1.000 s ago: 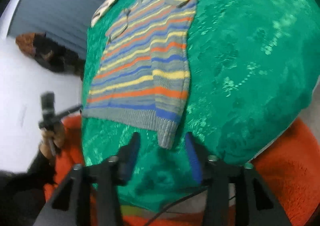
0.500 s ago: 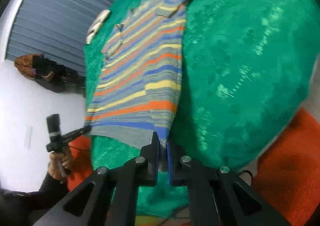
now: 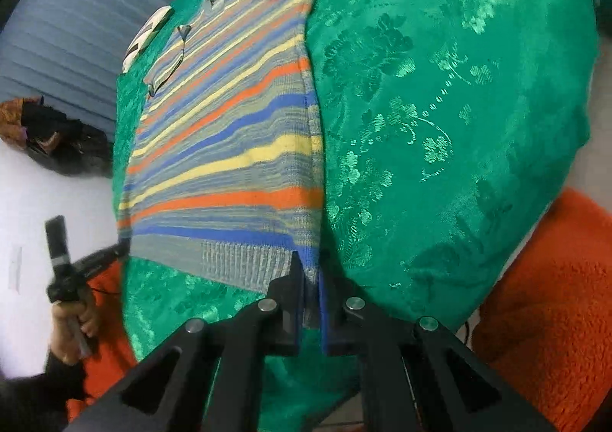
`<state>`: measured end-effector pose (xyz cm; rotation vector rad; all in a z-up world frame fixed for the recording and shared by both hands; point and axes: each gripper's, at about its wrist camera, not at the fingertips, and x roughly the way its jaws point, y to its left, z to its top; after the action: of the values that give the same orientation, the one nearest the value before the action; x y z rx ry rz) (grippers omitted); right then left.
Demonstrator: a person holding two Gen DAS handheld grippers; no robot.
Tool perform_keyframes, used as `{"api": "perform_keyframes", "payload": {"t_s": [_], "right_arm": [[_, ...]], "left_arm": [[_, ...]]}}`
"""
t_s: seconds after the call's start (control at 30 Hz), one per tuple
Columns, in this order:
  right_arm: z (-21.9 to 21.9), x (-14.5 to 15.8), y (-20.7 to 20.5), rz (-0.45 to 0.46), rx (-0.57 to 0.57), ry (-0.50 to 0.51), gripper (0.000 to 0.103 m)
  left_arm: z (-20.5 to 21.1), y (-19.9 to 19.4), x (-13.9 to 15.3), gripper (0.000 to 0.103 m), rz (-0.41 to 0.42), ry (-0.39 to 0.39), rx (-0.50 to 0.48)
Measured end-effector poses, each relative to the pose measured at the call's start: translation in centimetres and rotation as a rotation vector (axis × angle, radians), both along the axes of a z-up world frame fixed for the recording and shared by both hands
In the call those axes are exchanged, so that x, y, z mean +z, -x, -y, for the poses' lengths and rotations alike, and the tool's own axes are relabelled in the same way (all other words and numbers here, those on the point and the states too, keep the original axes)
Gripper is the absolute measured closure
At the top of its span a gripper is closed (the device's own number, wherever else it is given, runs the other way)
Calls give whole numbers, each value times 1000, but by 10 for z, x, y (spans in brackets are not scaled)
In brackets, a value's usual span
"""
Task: Fold small clothes
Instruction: 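Pull the hem outward with both grippers and lay it flat on the bed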
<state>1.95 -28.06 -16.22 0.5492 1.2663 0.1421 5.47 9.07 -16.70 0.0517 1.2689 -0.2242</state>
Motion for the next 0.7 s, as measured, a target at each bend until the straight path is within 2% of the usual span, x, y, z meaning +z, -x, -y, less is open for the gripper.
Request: {"api": "perform_keyframes", "payload": {"t_s": [0.1, 0.17, 0.2, 0.23, 0.3, 0.33, 0.37, 0.4, 0.5, 0.57, 0.63, 0.7], "right_arm": [[-3, 1, 1, 10, -7, 29, 97], [-6, 3, 1, 14, -16, 50, 98], [-6, 4, 1, 16, -18, 55, 97], [-7, 6, 2, 12, -20, 57, 94], [-6, 13, 7, -14, -26, 51, 88], [-5, 20, 11, -30, -25, 63, 79], [-3, 27, 15, -33, -21, 86, 66], [-2, 36, 19, -28, -15, 131, 62], [1, 74, 26, 27, 28, 304, 59], [-4, 99, 20, 89, 74, 381, 58], [-18, 115, 5, 168, 134, 412, 53], [-39, 115, -14, 241, 203, 395, 52]], "left_arm": [[4, 8, 0, 92, 45, -31, 34], [15, 13, 3, 73, 57, -80, 31], [18, 19, 8, 48, 64, -115, 29], [17, 25, 13, 29, 75, -146, 30], [11, 39, 27, 28, 108, -157, 35], [8, 43, 32, 28, 123, -160, 43], [0, 51, 44, 28, 154, -166, 69], [-5, 54, 54, 28, 185, -166, 86], [-13, 52, 83, 21, 291, -137, 120], [-1, 43, 96, 15, 337, -69, 94], [14, 31, 97, 13, 353, -25, 55], [45, 15, 88, 12, 370, -1, -14]]}}
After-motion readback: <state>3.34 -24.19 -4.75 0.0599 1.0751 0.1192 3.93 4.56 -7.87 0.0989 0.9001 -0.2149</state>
